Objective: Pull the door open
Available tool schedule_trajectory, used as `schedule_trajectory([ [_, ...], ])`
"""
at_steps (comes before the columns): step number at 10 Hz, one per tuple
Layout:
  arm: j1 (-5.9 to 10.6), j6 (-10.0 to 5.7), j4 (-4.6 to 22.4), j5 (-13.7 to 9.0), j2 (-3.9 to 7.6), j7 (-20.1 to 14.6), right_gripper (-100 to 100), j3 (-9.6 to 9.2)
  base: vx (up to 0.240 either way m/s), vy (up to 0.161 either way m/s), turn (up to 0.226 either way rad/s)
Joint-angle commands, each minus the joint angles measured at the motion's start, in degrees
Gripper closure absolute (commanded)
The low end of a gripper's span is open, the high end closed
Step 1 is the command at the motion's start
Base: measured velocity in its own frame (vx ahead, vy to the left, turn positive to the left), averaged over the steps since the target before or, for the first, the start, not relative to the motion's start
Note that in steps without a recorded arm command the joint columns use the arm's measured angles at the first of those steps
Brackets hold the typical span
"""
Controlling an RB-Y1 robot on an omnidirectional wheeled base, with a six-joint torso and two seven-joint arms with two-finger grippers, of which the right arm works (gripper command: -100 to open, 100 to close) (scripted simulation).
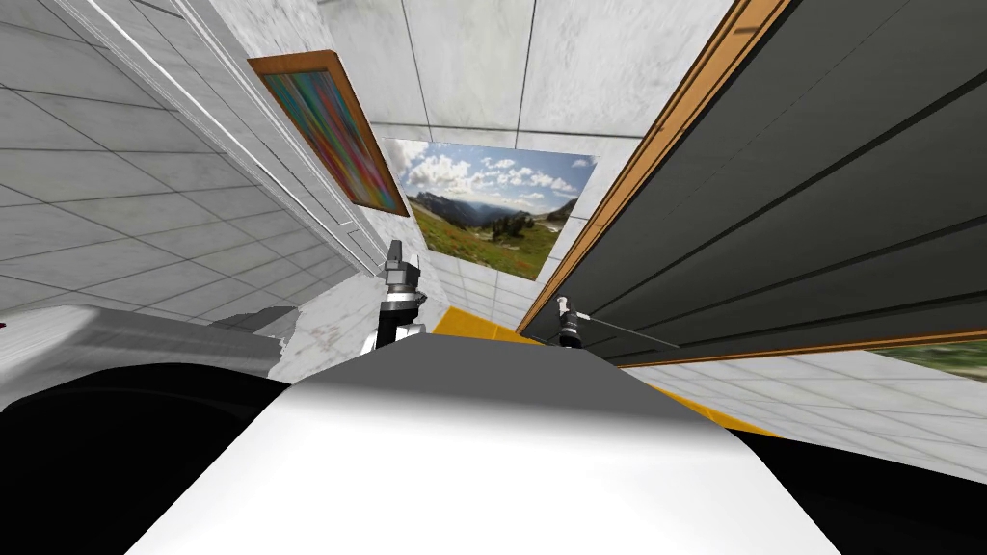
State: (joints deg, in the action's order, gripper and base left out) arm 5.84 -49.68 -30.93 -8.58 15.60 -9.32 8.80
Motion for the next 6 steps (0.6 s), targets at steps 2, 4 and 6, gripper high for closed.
schedule_trajectory([
  [2, 0.49, -0.69, 1.25, -0.03, 0.22, -0.25, -100, 0.03, 0.029, -0.002, -0.012],
  [4, 0.49, -0.69, 1.25, -0.03, 0.22, -0.25, 100, 0.03, -0.004, 0.001, 0.002],
  [6, 0.49, -0.69, 1.25, -0.03, 0.22, -0.25, 100, 0.03, -0.003, 0.0, 0.001],
])
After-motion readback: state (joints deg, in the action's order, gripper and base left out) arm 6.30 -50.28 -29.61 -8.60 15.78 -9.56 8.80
